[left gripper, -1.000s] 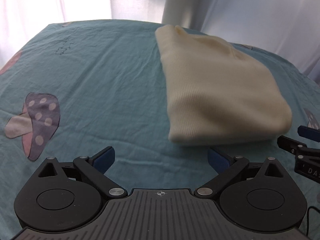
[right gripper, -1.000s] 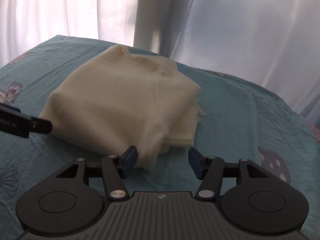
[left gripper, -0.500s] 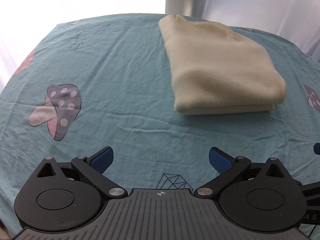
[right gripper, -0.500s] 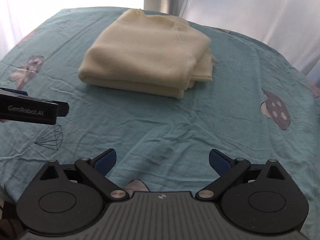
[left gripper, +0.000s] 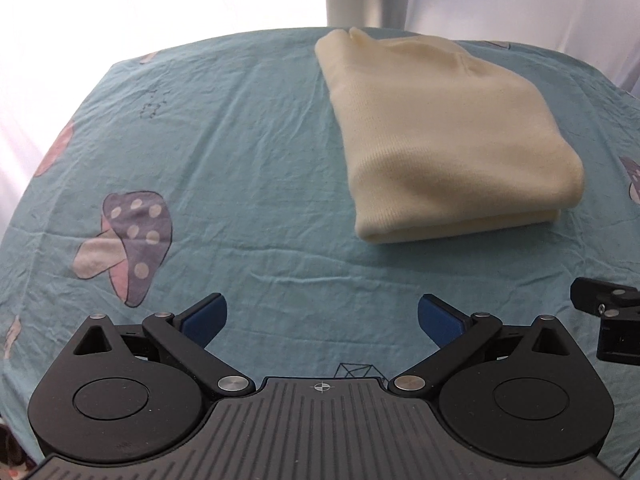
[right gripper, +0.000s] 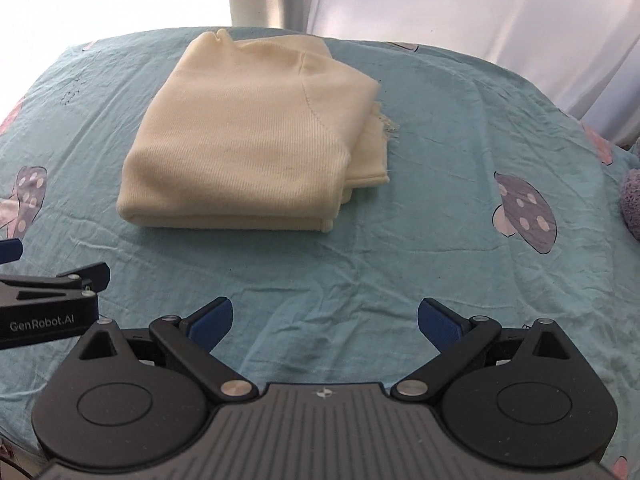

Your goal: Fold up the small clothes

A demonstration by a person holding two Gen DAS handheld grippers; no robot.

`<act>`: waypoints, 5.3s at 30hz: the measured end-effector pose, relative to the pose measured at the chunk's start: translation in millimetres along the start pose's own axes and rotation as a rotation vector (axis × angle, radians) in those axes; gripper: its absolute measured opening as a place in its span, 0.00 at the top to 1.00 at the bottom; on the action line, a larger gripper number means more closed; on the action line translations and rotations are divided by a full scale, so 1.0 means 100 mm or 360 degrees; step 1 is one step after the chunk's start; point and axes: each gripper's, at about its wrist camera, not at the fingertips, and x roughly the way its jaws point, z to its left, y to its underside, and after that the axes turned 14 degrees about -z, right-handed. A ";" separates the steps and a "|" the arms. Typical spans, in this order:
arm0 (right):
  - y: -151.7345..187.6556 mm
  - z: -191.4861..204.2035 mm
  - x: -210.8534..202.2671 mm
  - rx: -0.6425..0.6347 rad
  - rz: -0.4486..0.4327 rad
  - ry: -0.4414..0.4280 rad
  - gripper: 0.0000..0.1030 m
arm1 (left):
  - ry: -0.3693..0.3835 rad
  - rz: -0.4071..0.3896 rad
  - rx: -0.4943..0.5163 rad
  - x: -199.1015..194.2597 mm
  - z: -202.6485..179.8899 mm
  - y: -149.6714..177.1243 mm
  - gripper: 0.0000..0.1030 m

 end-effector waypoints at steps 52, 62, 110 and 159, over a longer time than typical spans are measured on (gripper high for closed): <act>-0.08 -0.08 -0.03 -0.0028 -0.0023 0.0037 0.04 | 0.0064 0.0044 -0.0034 0.03 -0.12 -0.06 0.00; -0.07 -0.09 -0.05 -0.0018 -0.0035 0.0031 0.04 | 0.0066 0.0039 -0.0028 0.02 -0.13 -0.05 0.00; -0.05 -0.08 -0.10 -0.0008 -0.0058 0.0057 0.04 | 0.0075 0.0030 -0.0057 -0.01 -0.15 -0.04 0.00; -0.08 -0.05 -0.15 -0.0015 -0.0082 0.0048 0.04 | 0.0074 0.0018 -0.0093 -0.07 -0.13 -0.08 0.00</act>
